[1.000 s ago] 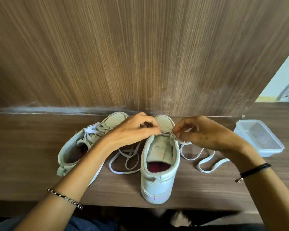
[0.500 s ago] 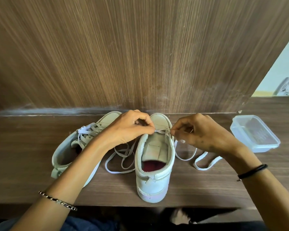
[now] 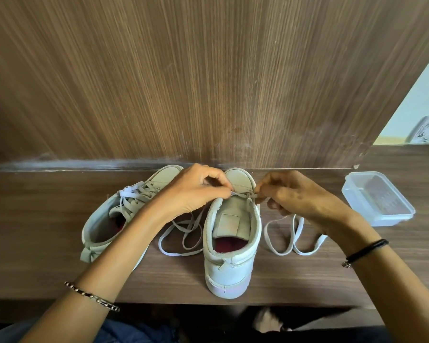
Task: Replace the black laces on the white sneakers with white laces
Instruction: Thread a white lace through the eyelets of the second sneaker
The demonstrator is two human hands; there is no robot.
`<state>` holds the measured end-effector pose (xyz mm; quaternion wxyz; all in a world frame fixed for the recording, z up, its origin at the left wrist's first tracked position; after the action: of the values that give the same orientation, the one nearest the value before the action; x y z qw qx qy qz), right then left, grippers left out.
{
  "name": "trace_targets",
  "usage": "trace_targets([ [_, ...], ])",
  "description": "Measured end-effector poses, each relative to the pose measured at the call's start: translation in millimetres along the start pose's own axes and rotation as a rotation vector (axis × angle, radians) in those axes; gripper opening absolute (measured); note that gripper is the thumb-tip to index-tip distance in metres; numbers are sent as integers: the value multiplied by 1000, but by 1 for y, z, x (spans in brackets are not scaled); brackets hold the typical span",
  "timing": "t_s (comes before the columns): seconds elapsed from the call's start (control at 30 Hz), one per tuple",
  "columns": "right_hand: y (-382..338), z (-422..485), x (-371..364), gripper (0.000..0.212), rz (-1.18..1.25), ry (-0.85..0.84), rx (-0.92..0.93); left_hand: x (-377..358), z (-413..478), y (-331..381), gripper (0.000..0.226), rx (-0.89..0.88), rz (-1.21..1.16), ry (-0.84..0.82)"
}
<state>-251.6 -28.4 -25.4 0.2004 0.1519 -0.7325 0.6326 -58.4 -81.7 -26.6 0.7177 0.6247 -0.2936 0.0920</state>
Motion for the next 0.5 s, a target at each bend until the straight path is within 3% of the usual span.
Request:
trace_targets([
  [0.17, -6, 1, 11, 5, -276, 79, 354, 0, 1, -1, 7, -8, 1, 0],
  [0.33, -14, 0, 4, 3, -363, 135, 607, -1, 1, -2, 11, -6, -2, 1],
  [0.43, -6, 3, -1, 17, -475, 159, 491, -1, 1, -1, 13, -7, -3, 3],
  [0.5, 3, 6, -10, 30, -360, 93, 233, -1, 1, -2, 5, 3, 0, -3],
])
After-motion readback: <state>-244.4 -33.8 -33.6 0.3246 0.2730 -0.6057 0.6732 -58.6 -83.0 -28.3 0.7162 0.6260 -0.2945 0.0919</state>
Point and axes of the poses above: each hand's wrist, its own z-axis towards the middle knuckle, its own x-axis out of the back of the hand, y = z × x, the point moved 5 cm from there along z, towards the middle knuckle, and after that the axes turned 12 degrees about y, right-handed, at the moved point
